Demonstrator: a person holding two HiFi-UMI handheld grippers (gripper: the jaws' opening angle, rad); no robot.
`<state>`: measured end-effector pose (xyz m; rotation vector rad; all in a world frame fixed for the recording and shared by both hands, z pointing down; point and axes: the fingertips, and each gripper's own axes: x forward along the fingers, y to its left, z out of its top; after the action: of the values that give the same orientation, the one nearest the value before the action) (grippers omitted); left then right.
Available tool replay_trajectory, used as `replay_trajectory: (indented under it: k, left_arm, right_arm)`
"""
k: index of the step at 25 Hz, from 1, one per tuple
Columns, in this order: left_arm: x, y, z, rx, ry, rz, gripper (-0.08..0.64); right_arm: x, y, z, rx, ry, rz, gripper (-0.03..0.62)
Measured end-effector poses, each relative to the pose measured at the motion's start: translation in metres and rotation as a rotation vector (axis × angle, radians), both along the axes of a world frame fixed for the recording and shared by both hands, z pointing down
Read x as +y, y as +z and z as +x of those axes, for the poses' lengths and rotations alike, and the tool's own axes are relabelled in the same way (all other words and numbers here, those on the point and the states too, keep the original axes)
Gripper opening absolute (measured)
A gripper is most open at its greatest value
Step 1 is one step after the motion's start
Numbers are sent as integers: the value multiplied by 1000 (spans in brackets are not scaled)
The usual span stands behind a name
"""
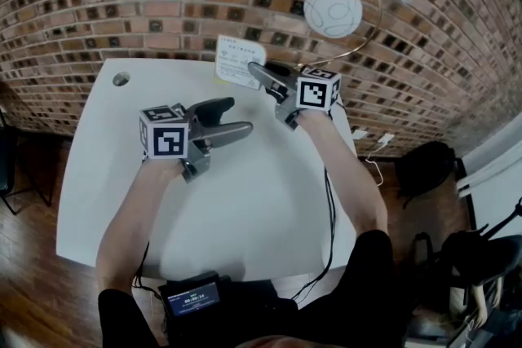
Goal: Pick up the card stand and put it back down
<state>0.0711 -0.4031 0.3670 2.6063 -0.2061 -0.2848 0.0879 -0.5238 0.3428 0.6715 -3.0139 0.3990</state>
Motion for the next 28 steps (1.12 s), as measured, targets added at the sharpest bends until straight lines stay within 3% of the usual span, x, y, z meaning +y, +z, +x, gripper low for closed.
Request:
replay_trajectory:
  k: [14,28]
  left_arm:
    - [-6,6,-6,13,-21,-21,446]
    - [-12,10,-11,9,-56,-36,446]
  right_arm:
    - [-58,63,-22,66,20,-68,32]
    - [-76,80,-30,65,9,-86,35]
